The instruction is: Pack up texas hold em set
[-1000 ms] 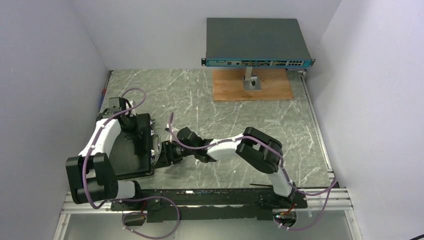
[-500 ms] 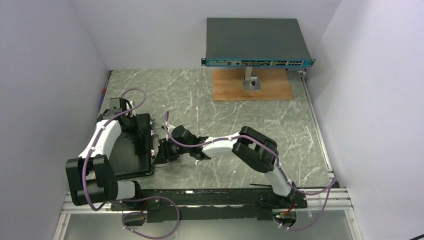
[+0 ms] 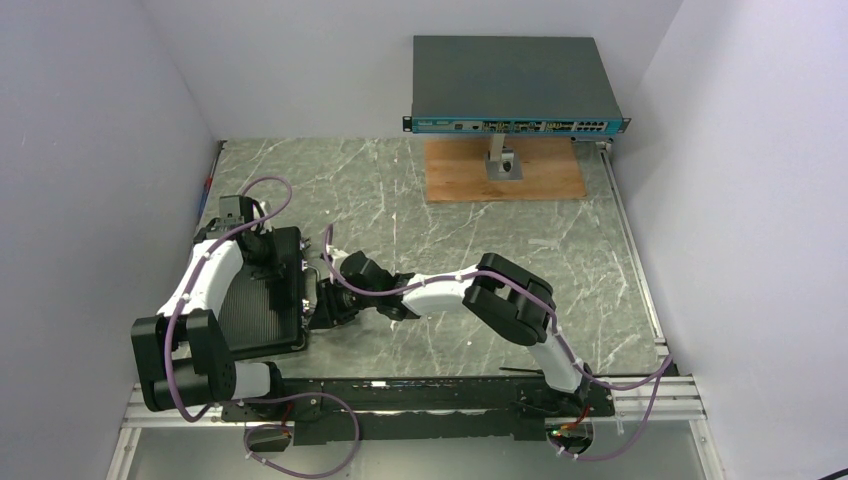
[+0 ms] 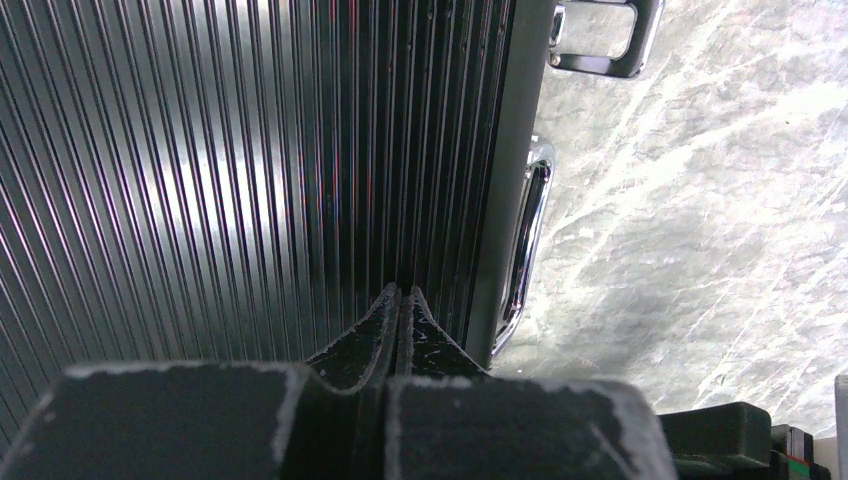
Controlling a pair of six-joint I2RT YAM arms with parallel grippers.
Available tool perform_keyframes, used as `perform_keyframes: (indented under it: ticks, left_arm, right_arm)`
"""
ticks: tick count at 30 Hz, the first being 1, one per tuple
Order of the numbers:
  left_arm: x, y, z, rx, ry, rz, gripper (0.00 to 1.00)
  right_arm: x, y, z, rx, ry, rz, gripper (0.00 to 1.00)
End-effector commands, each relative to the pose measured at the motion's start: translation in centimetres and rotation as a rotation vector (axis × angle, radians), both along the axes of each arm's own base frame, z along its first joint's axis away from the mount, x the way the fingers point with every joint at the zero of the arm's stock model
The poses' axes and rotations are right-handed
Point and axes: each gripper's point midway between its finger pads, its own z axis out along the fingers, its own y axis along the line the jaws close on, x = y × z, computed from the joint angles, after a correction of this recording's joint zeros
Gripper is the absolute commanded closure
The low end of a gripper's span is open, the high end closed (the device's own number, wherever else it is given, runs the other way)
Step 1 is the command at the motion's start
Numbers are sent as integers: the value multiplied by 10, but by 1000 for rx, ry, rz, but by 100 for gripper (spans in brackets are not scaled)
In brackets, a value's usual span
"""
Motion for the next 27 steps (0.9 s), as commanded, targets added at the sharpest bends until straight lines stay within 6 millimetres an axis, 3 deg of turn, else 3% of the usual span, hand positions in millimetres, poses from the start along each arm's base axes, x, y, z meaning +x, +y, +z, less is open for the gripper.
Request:
perform_keyframes:
  ticks: [1,10,27]
  left_arm:
    - [-15,2,-13,18,62,0,100]
    - [-15,1,-13,17,60,-1,100]
    - [-15,1,-14,15,63,-2,100]
  right_arm:
    - [21,1,11,-9,-94,-45,68]
    - [24,-5,3,-34,-105,-53,68]
    - [15,-25,-46,-119,-82,-54,69]
